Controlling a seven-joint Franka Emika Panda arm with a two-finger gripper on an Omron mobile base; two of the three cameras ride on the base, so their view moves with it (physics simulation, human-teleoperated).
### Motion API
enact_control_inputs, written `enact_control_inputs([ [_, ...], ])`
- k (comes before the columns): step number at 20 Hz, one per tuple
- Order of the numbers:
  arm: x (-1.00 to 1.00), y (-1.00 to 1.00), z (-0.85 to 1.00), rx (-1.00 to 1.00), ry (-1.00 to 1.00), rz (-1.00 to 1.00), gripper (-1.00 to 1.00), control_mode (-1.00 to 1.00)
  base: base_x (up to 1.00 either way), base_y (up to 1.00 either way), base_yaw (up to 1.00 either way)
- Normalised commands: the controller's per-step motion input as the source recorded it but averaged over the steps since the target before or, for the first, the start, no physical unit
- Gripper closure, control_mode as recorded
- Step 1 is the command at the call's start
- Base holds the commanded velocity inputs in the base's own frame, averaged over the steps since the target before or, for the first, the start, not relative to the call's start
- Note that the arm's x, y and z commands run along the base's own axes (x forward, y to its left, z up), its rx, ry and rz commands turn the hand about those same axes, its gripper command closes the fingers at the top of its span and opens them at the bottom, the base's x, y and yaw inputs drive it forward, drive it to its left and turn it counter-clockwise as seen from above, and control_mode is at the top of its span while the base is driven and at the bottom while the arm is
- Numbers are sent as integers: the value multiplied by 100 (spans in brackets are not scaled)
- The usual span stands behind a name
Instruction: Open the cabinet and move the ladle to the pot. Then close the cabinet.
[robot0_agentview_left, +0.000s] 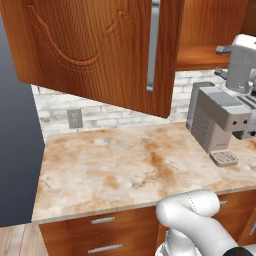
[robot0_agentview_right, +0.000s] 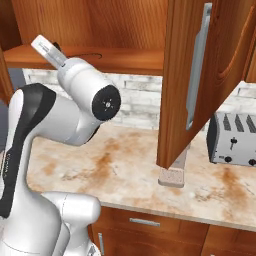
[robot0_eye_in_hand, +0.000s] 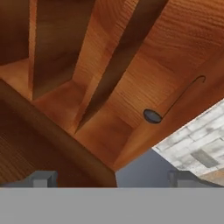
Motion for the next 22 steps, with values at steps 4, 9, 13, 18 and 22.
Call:
enact_control_inputs([
  [4,40,48,0,11,6,25,-100,-100,0,0,0],
  [9,5,66,0,4,1,25,-100,-100,0,0,0],
  [13,0,60,0,0,0,23,-100,-100,0,0,0],
  [18,-1,57,0,0,0,22,-100,-100,0,0,0],
  [22,-15,53,0,0,0,21,-100,-100,0,0,0],
])
